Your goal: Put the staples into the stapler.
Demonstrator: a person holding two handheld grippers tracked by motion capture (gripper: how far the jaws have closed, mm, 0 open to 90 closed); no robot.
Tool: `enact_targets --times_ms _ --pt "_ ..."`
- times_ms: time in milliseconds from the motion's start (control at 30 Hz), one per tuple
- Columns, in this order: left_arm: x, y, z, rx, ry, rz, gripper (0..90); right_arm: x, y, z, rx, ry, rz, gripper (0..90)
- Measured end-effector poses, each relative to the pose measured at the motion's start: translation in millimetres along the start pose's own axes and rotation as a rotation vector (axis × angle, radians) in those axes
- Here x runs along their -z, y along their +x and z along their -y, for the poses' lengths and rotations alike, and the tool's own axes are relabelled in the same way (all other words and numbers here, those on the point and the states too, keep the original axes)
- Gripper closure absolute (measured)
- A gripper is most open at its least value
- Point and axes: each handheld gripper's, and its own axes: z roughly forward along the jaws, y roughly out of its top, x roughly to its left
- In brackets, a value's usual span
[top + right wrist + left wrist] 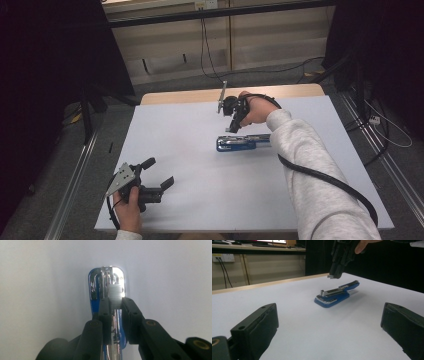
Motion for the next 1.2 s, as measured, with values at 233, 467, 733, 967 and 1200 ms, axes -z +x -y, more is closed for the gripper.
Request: enact_targets --times_ms 233,467,733,967,1200 --pt "0.0 -0.2 0.0 0.005 -0.002 0.001 1.4 -1.8 0.4 -0.2 -0.003 -0.003 -0.005 78.3" --pt "-0.4 0.0 -0.1 0.001 -0.004 0.001 1.4 -4.0 -0.6 -1.3 -0.005 -0.012 -0.008 78.4" --pt "-0.9 -0.5 0.0 0.004 0.001 0.006 1.4 -4.5 -0.6 -1.9 -0.013 -0.019 -0.011 78.4" --pt "-1.5 -0.5 -0.4 -0.002 -0.003 0.005 1.4 -8.2 0.5 -4.4 -0.01 -0.027 -0.014 78.4" --pt "-1.8 0.2 -0.6 -0.013 0.0 0.005 1.4 -11.4 0.8 -9.3 -0.006 -0.033 -0.023 78.3"
